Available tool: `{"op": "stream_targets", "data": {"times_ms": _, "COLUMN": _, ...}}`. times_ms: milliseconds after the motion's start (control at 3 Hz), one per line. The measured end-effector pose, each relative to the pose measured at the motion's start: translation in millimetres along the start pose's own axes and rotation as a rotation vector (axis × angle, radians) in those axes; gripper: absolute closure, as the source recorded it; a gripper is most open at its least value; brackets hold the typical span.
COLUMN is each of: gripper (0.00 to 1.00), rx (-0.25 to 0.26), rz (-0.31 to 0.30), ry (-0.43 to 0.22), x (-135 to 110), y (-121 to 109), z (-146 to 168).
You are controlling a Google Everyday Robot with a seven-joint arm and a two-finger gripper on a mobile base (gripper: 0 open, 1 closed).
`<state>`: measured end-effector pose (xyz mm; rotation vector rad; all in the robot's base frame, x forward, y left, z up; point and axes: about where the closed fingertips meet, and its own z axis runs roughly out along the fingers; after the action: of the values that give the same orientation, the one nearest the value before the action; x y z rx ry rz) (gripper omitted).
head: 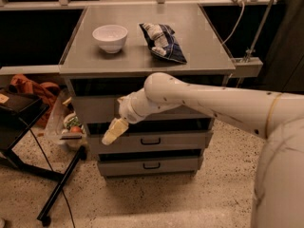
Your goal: Close top drawer
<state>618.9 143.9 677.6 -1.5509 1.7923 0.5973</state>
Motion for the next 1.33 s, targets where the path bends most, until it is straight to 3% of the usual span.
{"op": "stream_targets", "data": {"times_ms": 667, "gripper": 0.00, "rx": -0.013, "rz": 0.036, "ry": -0.044, "x": 43.1, "y": 9.6, "z": -77.1}}
{"op": "stream_targets", "data": {"times_ms": 1333, "gripper": 0.00, "rx": -0.022, "rz": 0.000, "ry": 0.013, "x": 53.8, "y": 19.4, "z": -153.3}}
